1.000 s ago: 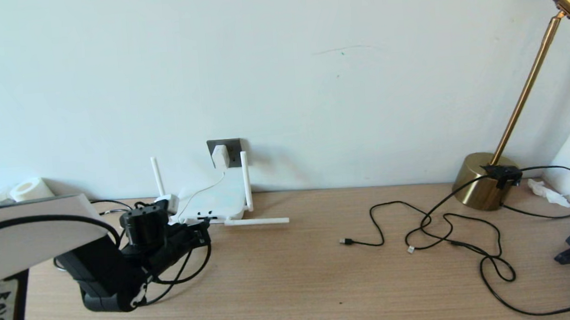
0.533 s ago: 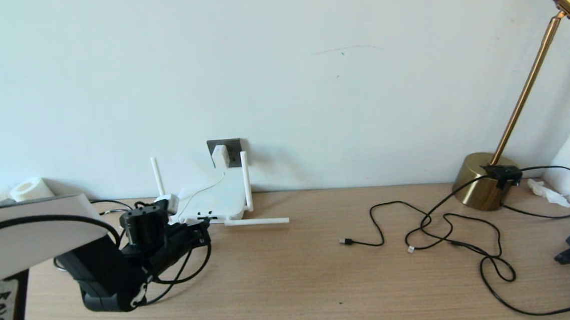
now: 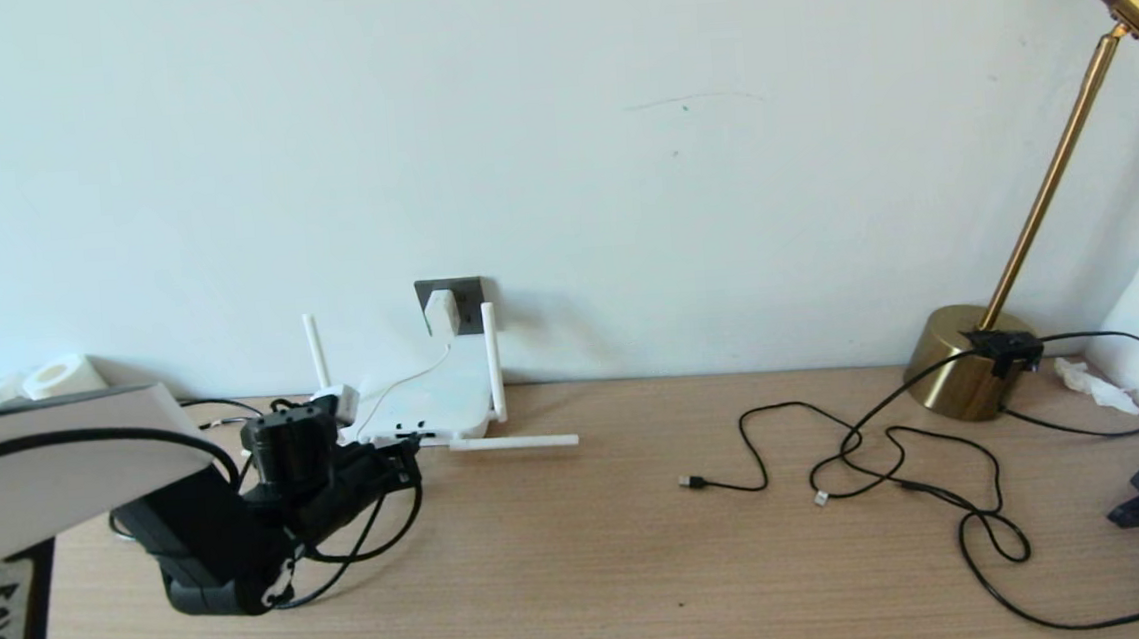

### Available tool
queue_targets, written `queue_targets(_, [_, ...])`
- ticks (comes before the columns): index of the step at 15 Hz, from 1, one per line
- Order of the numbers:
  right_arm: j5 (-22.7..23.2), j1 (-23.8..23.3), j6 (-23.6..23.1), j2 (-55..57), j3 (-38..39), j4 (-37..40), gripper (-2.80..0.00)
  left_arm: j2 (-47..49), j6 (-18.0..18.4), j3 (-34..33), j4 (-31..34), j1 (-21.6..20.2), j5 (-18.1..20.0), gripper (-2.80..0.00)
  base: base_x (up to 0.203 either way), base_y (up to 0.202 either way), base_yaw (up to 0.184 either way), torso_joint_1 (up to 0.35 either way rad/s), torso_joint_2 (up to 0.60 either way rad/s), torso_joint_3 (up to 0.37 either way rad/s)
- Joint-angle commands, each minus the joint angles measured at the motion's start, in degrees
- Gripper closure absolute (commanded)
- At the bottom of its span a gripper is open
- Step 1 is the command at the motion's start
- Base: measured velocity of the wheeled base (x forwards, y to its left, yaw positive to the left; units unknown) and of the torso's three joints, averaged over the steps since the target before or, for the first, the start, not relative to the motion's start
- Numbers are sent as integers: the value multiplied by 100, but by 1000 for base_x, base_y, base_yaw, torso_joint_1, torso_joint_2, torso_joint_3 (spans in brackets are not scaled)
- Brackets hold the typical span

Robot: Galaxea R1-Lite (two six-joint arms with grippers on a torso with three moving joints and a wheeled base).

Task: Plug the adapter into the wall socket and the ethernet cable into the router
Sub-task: Plug cable into router interface

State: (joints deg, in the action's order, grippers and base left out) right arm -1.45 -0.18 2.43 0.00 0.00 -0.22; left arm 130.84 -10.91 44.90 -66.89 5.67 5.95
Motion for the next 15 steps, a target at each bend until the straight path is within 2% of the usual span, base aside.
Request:
queue_targets(1, [-4,1,4,0,0,-4,0,-24,-8,42,-17,-4,-6,0,0,0,0,0,0,0])
queue_targets(15, [-4,1,4,8,0,-4,0,55,-8,63,-17,-31,3,0,0,0,0,0,0,0])
